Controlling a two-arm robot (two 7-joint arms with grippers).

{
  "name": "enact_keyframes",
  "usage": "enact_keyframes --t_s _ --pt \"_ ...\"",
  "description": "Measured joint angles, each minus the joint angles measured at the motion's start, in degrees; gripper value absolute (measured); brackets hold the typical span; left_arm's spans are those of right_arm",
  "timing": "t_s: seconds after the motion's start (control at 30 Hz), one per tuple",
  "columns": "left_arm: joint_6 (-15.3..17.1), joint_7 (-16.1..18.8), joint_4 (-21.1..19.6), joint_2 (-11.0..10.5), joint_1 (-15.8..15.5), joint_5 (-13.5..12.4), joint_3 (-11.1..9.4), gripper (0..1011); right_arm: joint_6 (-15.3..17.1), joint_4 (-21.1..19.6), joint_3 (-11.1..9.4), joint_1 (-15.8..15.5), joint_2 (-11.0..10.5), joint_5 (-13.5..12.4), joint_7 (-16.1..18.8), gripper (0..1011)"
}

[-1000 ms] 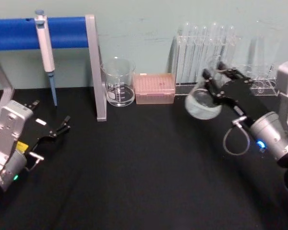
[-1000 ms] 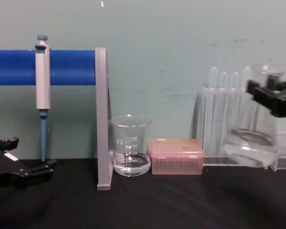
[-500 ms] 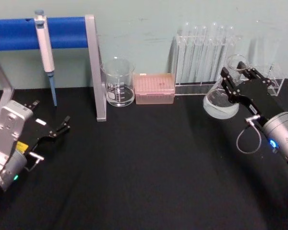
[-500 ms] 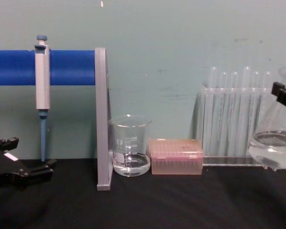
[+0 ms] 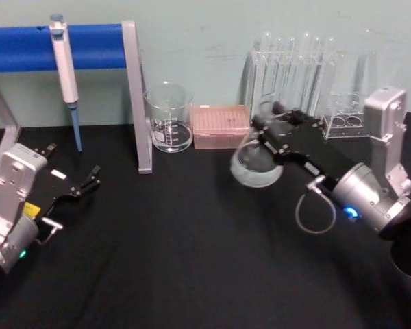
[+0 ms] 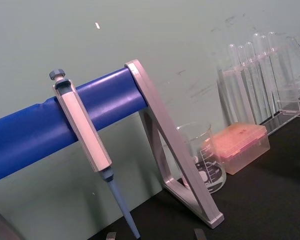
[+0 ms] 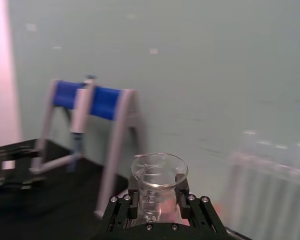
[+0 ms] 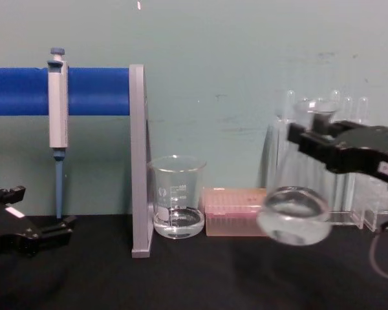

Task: Grasp the erlenmeyer flask with one hand, shake it three times, then place it back.

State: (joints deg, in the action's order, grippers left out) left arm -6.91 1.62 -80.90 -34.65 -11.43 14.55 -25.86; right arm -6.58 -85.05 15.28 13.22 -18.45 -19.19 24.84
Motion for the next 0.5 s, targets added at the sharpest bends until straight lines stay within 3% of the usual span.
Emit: enact_keyframes --t_s 0.23,0.5 --pt "0.0 0.0 0.0 0.0 0.0 0.0 0.0 1001 -0.45 1.68 4.67 2.82 -0.54 -2.97 7.85 449" --pt "0.0 0.0 0.0 0.0 0.0 0.0 0.0 1001 -0.87 2.71 7.11 4.41 -1.1 -4.51 10.7 449"
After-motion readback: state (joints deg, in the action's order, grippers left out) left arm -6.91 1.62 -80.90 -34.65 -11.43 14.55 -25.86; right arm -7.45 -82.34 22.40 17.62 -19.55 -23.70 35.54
